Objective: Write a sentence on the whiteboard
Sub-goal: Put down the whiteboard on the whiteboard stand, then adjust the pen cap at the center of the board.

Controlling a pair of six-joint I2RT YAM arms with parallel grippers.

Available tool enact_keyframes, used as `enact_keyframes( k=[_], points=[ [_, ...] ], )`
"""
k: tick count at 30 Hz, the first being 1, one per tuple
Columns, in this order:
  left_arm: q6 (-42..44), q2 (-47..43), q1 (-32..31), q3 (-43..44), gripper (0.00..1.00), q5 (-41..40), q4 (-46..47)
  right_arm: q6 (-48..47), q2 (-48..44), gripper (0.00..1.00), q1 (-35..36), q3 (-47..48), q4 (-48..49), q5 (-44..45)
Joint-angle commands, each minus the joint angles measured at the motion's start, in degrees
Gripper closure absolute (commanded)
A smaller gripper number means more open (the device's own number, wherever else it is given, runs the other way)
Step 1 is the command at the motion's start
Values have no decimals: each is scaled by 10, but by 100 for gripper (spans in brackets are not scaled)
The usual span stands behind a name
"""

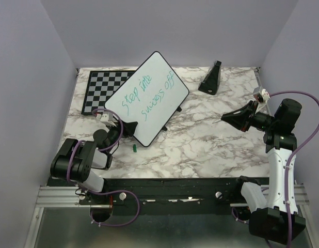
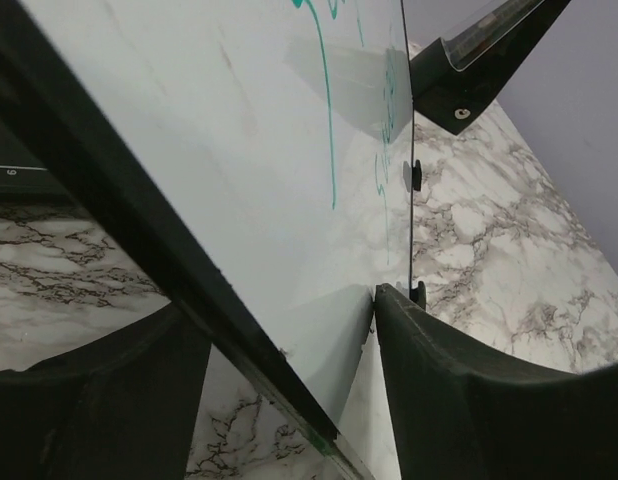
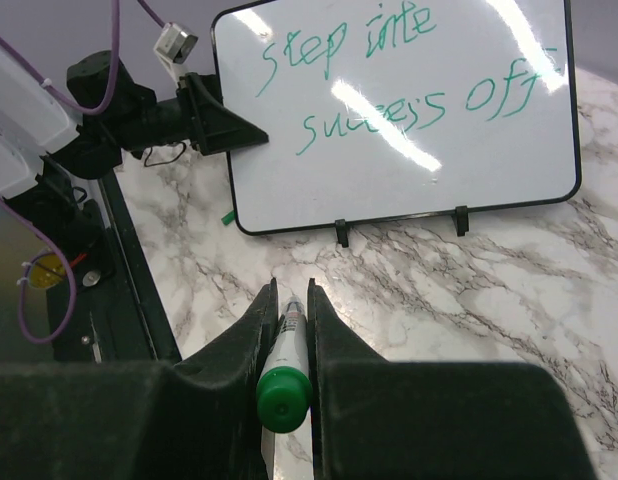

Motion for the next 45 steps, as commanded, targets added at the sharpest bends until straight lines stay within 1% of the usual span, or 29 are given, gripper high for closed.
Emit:
enact_keyframes(
  k=[1,4,5,6,10,13,14,16,17,19,20,22,23,24,25,26,29,31,36,40,41,43,45],
  points=[
    [15,-12,2,-9,25,-13,184,3,3,99,-2,-8,9,-15],
    [13,-27,2,-12,13,-13,178,2,3,99,-2,-9,9,-15],
    [11,-38,2,-12,3,-14,173,2,3,99,-2,-9,9,-16],
    [12,-46,2,-14,1,-15,169,2,3,99,-2,-9,9,-15],
    [13,-91,2,-17,1,-16,130,2,3,99,-2,-8,9,-16],
    [13,-141,1,-20,1,-18,74,2,2,99,-2,-9,9,-16],
    [13,-170,2,-23,1,-21,48,2,1,99,-2,-8,10,-16],
    [5,-207,1,-35,1,-39,12,2,1,99,-2,-8,9,-16],
    [4,-253,1,-41,1,-47,-37,2,1,99,-2,-8,9,-16],
    [-5,-308,1,-62,1,-74,-92,3,1,99,-2,-8,9,-17],
    [-6,-369,-2,-68,1,-84,-154,3,0,99,-2,-9,9,-18],
    [-3,-436,-22,-75,1,-114,-231,3,1,99,-2,-9,9,-20],
    [3,-467,-33,-73,1,-158,-309,3,2,99,-2,-8,9,-22],
    [7,-514,-42,-70,1,-179,-344,3,1,99,-2,-8,8,-22],
    [9,-531,-62,-65,1,-200,-374,3,1,100,-2,-8,8,-24],
    [3,-547,-66,-55,1,-228,-431,3,1,99,-2,-8,8,-24],
    [-18,-547,-78,-41,1,-246,-491,3,-2,99,-2,-7,8,-24],
    [-37,-528,-85,-43,1,-247,-489,4,-4,99,-2,-7,8,-24],
    [-52,-497,-85,-25,1,-264,-550,4,-6,100,-2,-7,7,-27],
    [-87,-522,-85,-8,2,-288,-622,4,-7,99,-2,-6,7,-28],
    [-95,-528,-86,-1,2,-287,-657,4,-7,99,-2,-6,7,-28],
    [-117,-546,-86,9,3,-279,-698,4,-8,99,-2,-6,7,-29],
    [-145,-563,-86,18,6,-261,-753,4,-7,99,-2,-6,7,-29]
  ],
)
